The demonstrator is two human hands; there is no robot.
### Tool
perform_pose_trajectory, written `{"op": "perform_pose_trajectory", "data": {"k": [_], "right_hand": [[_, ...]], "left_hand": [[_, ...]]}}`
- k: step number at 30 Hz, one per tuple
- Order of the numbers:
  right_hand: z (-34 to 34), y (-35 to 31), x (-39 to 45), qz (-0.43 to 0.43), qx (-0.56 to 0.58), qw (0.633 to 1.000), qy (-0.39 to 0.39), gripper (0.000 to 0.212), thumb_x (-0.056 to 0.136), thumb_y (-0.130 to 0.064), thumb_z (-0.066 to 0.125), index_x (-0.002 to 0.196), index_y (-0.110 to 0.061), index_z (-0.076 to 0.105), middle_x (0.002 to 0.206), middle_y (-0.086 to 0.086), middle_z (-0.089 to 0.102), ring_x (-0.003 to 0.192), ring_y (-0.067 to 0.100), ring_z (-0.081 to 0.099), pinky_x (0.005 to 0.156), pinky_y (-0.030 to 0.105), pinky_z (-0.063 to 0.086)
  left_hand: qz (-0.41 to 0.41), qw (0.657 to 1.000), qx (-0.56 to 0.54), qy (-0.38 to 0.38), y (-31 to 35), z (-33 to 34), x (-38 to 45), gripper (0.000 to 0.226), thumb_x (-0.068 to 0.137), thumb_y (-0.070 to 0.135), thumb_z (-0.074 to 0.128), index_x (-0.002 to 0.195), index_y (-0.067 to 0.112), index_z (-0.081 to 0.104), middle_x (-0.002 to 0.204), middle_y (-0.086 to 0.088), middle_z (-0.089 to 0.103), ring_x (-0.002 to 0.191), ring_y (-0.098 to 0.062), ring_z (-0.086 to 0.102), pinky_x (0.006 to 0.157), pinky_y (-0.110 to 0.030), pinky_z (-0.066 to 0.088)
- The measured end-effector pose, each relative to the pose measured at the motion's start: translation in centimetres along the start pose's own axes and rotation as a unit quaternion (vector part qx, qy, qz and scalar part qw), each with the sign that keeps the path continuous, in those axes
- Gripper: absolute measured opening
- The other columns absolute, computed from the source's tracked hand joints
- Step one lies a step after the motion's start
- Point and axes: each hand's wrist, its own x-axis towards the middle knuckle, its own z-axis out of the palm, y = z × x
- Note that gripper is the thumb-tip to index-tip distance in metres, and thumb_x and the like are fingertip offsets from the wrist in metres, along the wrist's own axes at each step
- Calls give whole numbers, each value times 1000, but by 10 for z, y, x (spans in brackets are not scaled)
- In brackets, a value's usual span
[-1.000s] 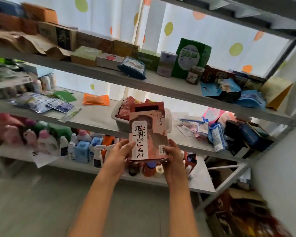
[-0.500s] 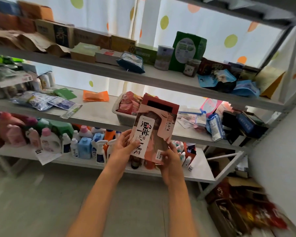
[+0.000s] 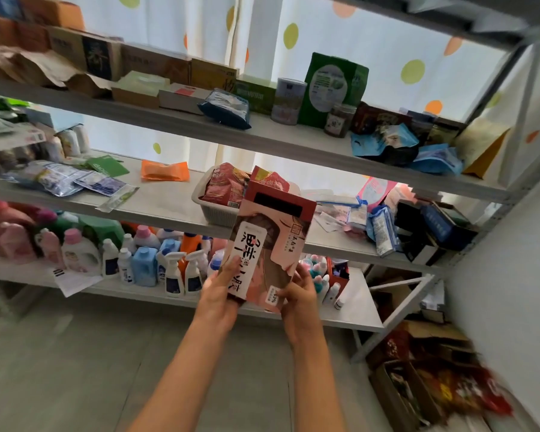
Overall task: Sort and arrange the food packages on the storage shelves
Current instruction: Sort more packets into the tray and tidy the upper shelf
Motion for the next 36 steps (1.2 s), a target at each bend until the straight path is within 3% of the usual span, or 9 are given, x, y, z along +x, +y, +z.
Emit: {"op": "perform_pose_trajectory", "data": {"k": [4,8,12,15,18,22,28,32,36], "right_hand": [[-14,-9,-1,10,-65,998,-12,73,56,-6,58,126,-27,52,125,13,61,117,33,59,90,46,54],[-24,-31,-2,-12,-95,995,-41,49,70,-29,57,118,-20,60,111,5,72,114,27,63,86,44,50],[-27,-57,2,-28,-44,998,-17,34,88,-51,59,108,-24,63,100,0,76,108,23,66,81,41,51],[-29,-68,4,0,23,1000,14,45,93,-63,47,112,-26,64,103,4,72,101,23,65,69,36,53],[-29,-72,6,20,77,996,39,69,81,-72,54,125,-20,61,113,12,71,108,30,66,87,47,55],[-31,-70,9,40,101,993,51,59,88,-59,62,129,-17,61,119,17,70,115,33,63,96,49,52],[-36,-72,9,47,114,992,13,16,98,-32,57,98,-18,65,84,8,72,94,28,63,85,45,50],[-43,-68,9,55,114,992,-7,18,98,-26,55,104,-13,67,82,8,72,88,26,62,78,39,50],[-52,-66,10,55,110,992,-35,29,94,-21,55,121,-14,61,90,9,71,92,27,63,76,39,52]], "left_hand": [[-10,999,-25,-22,-14,2,-7,35,85,20,68,119,13,63,104,-13,74,89,-25,74,80,-44,58],[6,1000,-10,-11,-15,-8,-1,72,69,29,85,133,14,56,115,-14,71,105,-30,68,88,-48,56],[25,998,44,-42,-9,-11,2,107,37,37,101,132,17,56,114,-13,71,99,-26,70,78,-41,59],[33,996,64,-53,-6,-14,2,108,40,37,101,135,19,53,119,-16,69,101,-27,69,75,-39,59],[61,992,102,-49,-1,-13,1,108,40,42,100,135,20,53,113,-14,71,97,-25,70,72,-36,58],[95,987,120,-44,0,-7,1,95,56,38,95,137,18,50,117,-19,68,103,-31,69,74,-38,59],[107,990,84,-28,-5,-4,4,82,75,21,84,144,26,39,113,-18,70,102,-30,70,77,-40,59],[111,990,84,-18,-6,0,4,115,51,42,96,148,28,36,120,-21,66,109,-33,66,74,-41,59],[117,990,78,-6,-4,7,-1,123,40,49,97,147,29,38,116,-18,66,109,-31,65,68,-38,59]]}}
